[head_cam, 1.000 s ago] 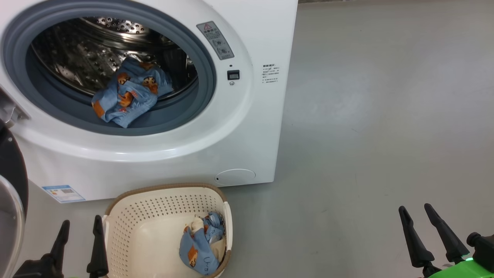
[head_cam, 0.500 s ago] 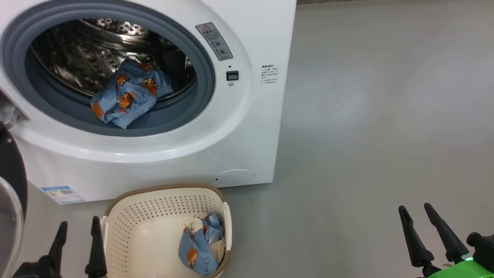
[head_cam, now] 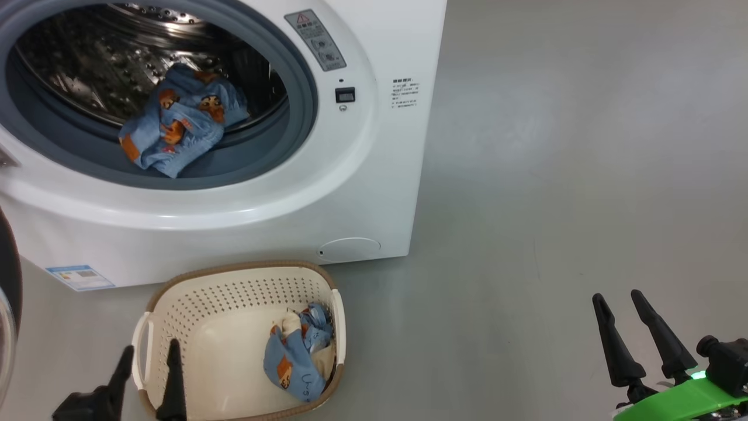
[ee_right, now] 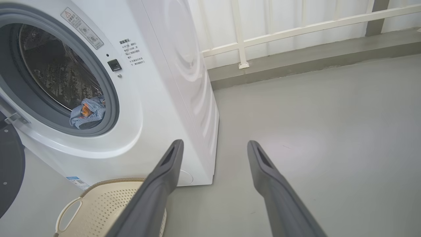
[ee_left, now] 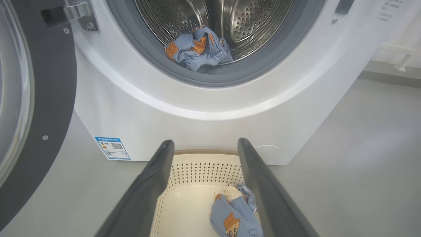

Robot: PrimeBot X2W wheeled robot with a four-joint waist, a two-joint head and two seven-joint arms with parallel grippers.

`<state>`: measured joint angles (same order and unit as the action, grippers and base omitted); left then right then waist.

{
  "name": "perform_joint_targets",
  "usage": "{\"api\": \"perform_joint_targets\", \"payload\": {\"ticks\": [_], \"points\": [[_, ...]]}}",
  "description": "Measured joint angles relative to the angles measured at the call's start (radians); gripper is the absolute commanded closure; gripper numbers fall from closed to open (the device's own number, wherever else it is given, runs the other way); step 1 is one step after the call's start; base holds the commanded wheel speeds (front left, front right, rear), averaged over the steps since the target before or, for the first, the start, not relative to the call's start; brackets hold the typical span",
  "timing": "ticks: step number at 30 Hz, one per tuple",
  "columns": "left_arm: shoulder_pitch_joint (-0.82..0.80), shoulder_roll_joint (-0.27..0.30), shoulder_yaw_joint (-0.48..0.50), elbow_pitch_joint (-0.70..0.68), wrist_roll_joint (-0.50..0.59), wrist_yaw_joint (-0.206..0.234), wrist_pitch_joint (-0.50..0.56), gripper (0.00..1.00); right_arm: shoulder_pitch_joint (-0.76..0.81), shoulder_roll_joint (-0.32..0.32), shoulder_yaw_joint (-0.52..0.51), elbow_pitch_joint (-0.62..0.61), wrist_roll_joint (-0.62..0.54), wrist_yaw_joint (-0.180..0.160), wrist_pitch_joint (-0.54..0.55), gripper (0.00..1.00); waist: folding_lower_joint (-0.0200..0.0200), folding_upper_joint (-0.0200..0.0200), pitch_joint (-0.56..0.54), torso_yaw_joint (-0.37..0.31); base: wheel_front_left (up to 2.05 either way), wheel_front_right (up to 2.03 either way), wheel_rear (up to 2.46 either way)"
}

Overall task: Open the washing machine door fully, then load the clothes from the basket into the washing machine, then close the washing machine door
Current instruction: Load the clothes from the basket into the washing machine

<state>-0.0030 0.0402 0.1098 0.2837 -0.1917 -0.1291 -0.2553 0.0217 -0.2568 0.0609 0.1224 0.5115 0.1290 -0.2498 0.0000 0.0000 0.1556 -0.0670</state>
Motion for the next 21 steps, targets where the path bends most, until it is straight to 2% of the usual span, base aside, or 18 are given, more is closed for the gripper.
{"api": "perform_joint_targets", "payload": {"ticks": [7,15,21], "points": [[-0.087,-0.002,-0.025,0.147,-0.028,0.0,0.0,0.0,-0.036,0.008,0.001,-0.006,-0.006,0.0,0.0,0.0,0.0001,0.0,0.05,-0.005,0.0,0.0,0.0],[-0.235,-0.002,-0.098,0.31,-0.062,0.0,0.0,0.0,-0.087,0.013,0.002,-0.016,-0.009,0.0,0.0,0.0,0.0,0.0,0.124,-0.009,0.0,0.0,0.0],[-0.352,0.013,-0.193,0.447,-0.083,0.0,0.0,0.0,-0.14,0.021,0.008,-0.025,-0.018,0.0,0.0,0.0,0.0,0.0,0.189,-0.011,0.0,0.0,0.0]]}}
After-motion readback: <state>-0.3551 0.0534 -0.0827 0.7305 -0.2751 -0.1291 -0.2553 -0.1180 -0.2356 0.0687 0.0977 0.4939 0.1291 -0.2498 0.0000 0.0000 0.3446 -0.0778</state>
